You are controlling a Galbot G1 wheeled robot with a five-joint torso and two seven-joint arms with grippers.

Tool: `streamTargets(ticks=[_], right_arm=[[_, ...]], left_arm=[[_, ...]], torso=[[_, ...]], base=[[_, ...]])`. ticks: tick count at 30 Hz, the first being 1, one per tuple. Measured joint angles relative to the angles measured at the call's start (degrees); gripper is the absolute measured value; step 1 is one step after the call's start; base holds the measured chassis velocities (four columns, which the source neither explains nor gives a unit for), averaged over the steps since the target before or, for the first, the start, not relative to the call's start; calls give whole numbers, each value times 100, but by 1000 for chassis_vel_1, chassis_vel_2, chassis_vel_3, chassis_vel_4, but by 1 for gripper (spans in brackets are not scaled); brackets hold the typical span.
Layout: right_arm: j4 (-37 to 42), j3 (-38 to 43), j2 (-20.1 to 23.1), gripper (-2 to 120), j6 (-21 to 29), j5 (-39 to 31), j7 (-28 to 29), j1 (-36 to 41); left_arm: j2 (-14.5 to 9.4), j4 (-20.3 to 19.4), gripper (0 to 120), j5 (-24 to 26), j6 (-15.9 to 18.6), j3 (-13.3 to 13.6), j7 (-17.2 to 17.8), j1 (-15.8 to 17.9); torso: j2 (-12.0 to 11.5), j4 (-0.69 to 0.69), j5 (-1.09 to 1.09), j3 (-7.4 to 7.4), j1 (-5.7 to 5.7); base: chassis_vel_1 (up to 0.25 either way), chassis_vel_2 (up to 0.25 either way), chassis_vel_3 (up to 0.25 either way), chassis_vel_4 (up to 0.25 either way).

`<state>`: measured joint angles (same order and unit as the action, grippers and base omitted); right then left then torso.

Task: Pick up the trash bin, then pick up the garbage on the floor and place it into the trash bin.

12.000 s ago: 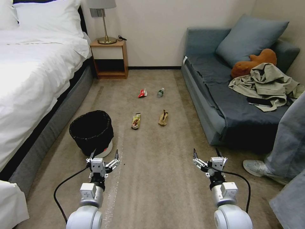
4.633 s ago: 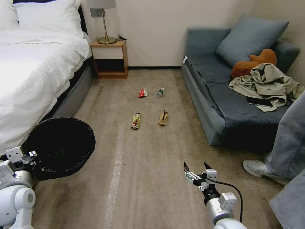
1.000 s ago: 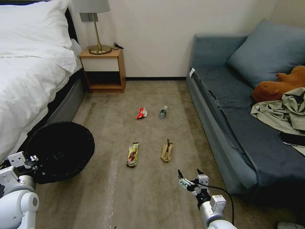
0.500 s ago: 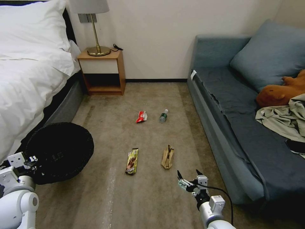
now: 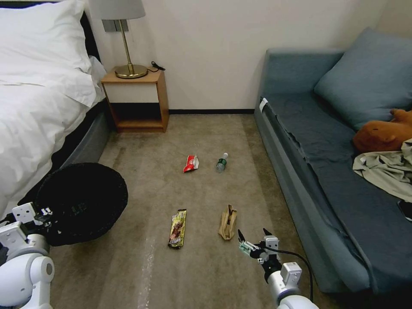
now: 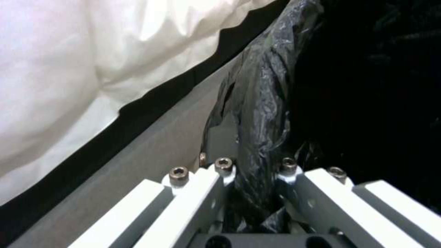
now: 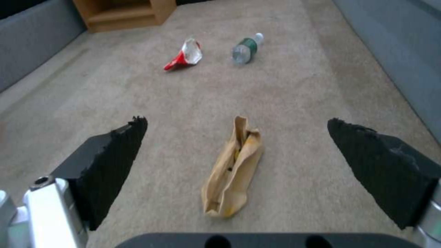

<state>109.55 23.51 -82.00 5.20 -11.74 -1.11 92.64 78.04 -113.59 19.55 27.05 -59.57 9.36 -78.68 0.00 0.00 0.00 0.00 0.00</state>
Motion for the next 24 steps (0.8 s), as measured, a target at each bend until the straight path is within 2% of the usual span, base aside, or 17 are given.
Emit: streamTargets(ticks=[24], right_arm=[[-220,-137,-1,100,21,100,-12,-97]], left_arm=[[6,75,2,-4,-39,-62,0,-10]], torso=[[0,0,0,0,0]], base=[[-87,85,89,-89]])
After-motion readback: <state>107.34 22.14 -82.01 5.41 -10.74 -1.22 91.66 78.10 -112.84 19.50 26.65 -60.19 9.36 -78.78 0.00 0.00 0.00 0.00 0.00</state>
